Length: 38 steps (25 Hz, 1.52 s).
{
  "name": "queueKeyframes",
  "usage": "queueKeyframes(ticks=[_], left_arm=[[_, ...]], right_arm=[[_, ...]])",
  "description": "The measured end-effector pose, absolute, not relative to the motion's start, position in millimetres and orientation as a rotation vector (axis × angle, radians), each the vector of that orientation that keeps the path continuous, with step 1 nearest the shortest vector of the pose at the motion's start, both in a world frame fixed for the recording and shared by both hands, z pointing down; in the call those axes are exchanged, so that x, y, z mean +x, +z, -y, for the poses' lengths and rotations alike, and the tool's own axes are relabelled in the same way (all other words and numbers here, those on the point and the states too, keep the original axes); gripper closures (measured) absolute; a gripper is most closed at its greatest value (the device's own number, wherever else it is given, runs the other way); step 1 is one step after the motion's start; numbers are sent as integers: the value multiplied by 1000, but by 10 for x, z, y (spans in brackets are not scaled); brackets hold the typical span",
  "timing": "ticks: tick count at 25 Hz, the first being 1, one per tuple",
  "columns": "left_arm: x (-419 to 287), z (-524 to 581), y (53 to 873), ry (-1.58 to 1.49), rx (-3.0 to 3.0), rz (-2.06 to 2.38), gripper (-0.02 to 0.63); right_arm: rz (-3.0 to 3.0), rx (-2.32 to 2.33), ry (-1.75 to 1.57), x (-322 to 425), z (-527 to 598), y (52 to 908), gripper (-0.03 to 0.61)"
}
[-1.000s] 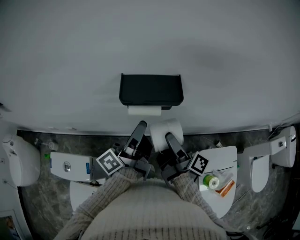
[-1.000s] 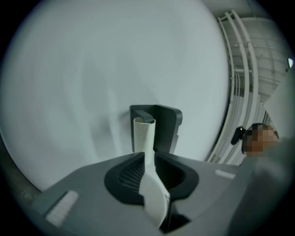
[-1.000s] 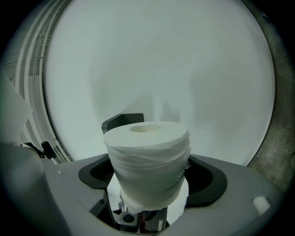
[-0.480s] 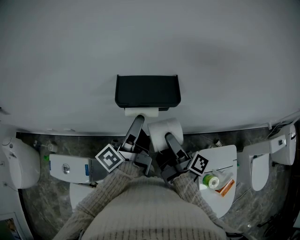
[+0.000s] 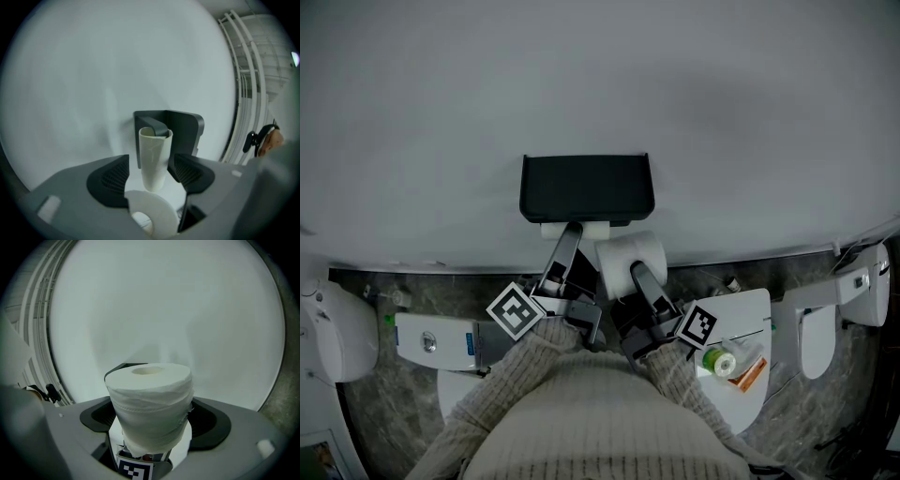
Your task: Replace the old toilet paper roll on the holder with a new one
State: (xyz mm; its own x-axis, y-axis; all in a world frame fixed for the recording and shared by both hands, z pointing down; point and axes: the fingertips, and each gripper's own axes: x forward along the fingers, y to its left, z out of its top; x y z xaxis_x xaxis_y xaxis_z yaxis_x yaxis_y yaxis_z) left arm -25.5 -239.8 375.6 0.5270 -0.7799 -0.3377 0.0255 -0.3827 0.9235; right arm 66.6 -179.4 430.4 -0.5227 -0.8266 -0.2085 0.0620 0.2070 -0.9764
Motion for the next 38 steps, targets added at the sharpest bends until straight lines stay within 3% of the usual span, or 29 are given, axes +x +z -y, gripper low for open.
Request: queueKeyframes(ticks=[3, 7, 26, 38], left_arm=[[-238, 2413, 3728, -1005, 1761, 609, 340], [-235, 2416, 3712, -1012, 1781, 592, 432], [-131, 2398, 3745, -973, 1786, 555, 436], [315, 2397, 3715, -908, 1787, 476, 436]], right_arm=[[-1688, -721, -1415, 686, 1820, 4287, 112], [-1684, -718, -1406, 708, 1840, 4275, 112], [-1644, -759, -1356, 889, 1750, 4273, 112], [-1601, -855, -1271, 1313, 1619, 4243, 112]])
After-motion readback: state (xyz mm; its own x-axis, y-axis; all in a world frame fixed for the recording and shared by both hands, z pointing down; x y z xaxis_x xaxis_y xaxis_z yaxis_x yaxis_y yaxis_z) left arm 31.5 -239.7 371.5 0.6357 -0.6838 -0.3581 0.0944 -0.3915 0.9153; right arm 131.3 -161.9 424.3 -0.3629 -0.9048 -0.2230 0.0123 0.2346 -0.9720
